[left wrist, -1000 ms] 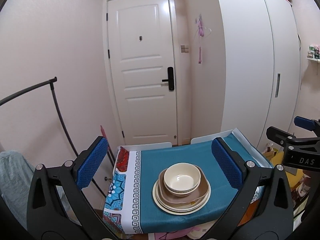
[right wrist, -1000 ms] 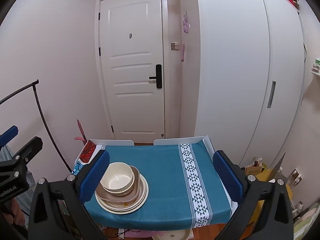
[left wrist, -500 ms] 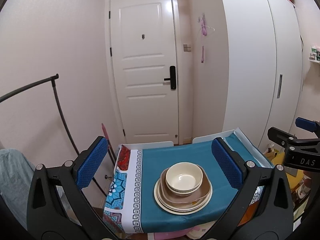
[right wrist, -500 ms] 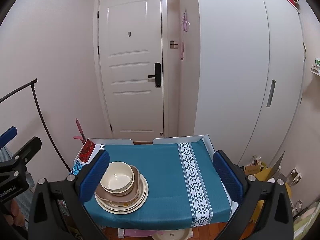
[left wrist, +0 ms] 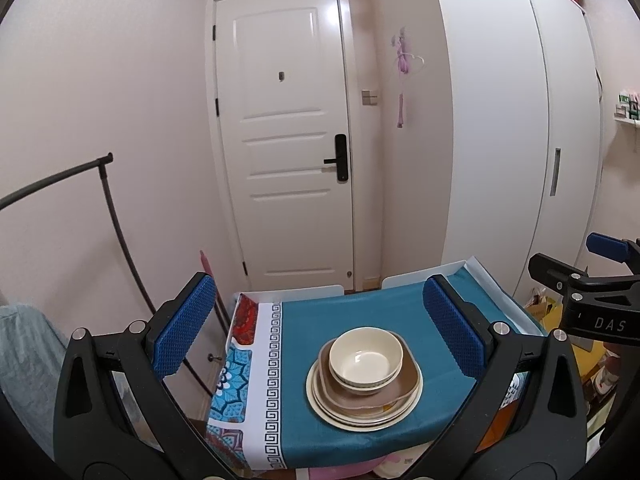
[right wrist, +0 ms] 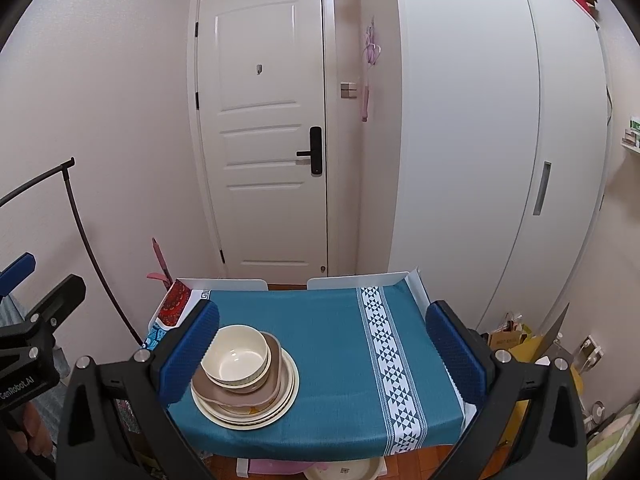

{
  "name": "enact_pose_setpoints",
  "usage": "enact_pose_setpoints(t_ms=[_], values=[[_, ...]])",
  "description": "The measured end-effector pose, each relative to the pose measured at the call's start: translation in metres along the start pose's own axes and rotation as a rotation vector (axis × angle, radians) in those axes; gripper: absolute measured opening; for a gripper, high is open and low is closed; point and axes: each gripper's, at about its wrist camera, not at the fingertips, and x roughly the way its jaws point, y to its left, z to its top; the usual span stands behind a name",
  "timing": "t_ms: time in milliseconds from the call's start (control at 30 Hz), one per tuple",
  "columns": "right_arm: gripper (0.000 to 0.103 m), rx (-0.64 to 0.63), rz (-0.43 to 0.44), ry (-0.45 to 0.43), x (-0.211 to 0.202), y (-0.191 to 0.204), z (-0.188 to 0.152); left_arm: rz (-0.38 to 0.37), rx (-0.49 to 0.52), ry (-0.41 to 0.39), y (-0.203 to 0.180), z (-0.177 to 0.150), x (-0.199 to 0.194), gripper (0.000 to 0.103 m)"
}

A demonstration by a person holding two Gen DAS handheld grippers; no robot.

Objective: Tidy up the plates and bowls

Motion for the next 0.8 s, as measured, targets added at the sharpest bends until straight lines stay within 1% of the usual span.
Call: enact_pose_setpoints(t_ms=[300,533,800], values=[[0.103,0.001,-0.005,0.002,0.007,0.002,0.002,0.0,0.015,0.002,-0.003,0.003,0.008,0.103],[0.103,0.003,-0.002,0.007,0.018,0.004,0.008,0.027,0.01,-0.011,-0.002,0.006,0.015,0.103],[0.103,0.001,-0.004,0.018,0.035,0.006,0.013,0.035,0.007,0.002,0.0,0.007,0.034,0.103]])
